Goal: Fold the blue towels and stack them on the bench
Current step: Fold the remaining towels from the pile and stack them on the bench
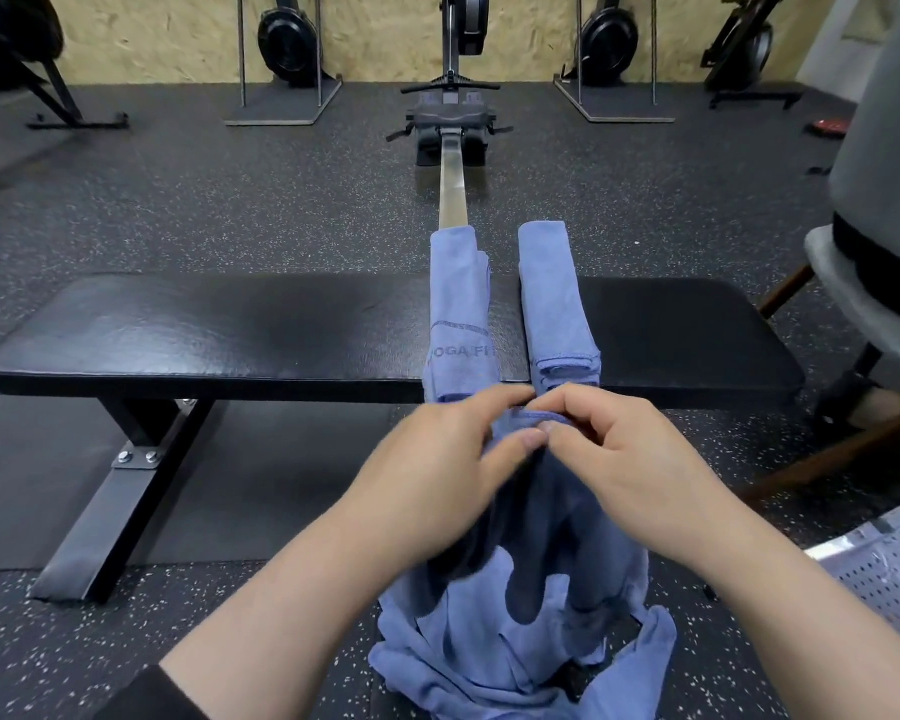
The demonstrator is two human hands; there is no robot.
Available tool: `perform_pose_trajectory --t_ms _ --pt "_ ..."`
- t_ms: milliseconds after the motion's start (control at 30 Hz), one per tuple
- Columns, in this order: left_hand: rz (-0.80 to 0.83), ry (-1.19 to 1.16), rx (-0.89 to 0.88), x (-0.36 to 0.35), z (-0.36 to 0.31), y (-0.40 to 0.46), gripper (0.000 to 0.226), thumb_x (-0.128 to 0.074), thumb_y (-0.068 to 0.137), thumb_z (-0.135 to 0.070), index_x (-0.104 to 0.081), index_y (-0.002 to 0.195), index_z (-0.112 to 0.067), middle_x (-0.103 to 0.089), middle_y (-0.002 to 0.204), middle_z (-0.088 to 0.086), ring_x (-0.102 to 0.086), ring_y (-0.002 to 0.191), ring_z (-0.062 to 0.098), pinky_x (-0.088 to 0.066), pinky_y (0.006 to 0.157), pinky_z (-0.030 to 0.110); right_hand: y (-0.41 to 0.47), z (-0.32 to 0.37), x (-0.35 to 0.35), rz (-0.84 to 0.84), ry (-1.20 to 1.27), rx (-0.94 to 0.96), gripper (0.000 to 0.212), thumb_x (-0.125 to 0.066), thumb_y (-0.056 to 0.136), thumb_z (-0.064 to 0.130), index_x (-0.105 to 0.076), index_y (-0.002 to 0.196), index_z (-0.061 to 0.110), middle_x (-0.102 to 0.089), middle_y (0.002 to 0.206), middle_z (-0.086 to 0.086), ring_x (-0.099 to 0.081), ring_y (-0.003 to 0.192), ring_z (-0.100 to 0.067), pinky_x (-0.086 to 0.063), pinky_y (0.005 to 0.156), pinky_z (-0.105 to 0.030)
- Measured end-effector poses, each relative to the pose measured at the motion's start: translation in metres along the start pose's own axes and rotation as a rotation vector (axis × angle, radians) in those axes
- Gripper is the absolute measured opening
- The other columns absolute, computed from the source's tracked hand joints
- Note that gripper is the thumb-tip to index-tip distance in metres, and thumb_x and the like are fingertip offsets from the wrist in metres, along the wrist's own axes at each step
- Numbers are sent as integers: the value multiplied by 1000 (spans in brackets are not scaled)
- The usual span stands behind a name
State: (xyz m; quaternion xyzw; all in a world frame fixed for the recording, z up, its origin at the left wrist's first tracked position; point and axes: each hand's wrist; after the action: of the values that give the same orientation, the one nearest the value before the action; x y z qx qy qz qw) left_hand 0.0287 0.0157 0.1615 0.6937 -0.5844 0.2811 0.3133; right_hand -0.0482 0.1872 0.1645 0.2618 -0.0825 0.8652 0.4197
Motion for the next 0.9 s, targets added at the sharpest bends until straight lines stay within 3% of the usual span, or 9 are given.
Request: perform_pose_trajectory --t_ms 67,133,200,400,533,767,833,900 --pt "-3 36 -4 -4 -1 2 24 -51 96 -56 -63 107 -38 -53 57 -12 -49 59 11 -46 62 36 1 -1 0 -10 31 -2 24 -61 96 11 -72 91 32 -73 82 16 -60 74 0 -44 72 -20" --pt "-32 28 3 -3 1 4 25 -53 97 -53 -59 89 -30 -53 59 -8 -50 62 14 -49 65 37 1 -3 1 -39 47 9 18 -65 95 13 -72 91 29 -74 86 10 -65 79 -10 -49 77 -30" --pt "-80 -9 17 -1 2 6 27 -55 97 -48 -54 78 -30 -54 57 -10 -48 59 13 -47 63 35 1 -5 3 -54 60 11 11 -71 93 19 -71 87 28 -72 81 3 -60 71 -10 -47 72 -32" --pt "-386 -136 210 13 11 13 33 -57 97 -40 -56 74 -17 -56 57 -4 -50 61 18 -41 62 34 2 -8 9 -67 -22 -53 24 -72 91 37 -68 78 18 -63 68 -7 -42 59 -7 -35 59 -30" --pt "-489 -105 310 26 23 15 33 -57 98 -39 -58 72 -18 -60 60 -5 -56 68 19 -39 62 33 1 -6 8 -93 -9 -54 24 -70 93 38 -67 77 20 -47 57 9 -33 53 -5 -28 50 -19" --pt "-502 -30 322 31 30 12 23 -57 96 -44 -60 82 -26 -67 72 -9 -63 77 22 -47 69 36 1 -2 11 -71 85 -65 21 -62 97 16 -67 79 23 -49 56 15 -34 51 -3 -29 50 -13" --pt "-436 -58 246 30 25 10 10 -62 93 -43 -63 99 -35 -67 75 -11 -63 77 18 -48 71 35 0 -3 10 -46 108 -36 21 -62 97 15 -69 81 26 -58 63 6 -41 59 -6 -35 57 -18" --pt "-276 -73 105 23 16 6 28 -65 91 -40 -62 119 -43 -63 65 -9 -56 64 7 -46 66 28 0 -5 9 -31 95 3 18 -64 97 17 -71 86 30 -67 78 -6 -51 68 -19 -42 66 -33"
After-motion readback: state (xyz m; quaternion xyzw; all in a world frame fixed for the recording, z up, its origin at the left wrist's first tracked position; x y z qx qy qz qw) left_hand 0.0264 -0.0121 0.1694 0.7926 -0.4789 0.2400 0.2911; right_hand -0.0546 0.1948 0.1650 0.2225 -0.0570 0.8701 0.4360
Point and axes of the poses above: each hand's wrist, its own y-axis towards the middle knuckle, its own x-axis out of the back of the hand, z = x × y
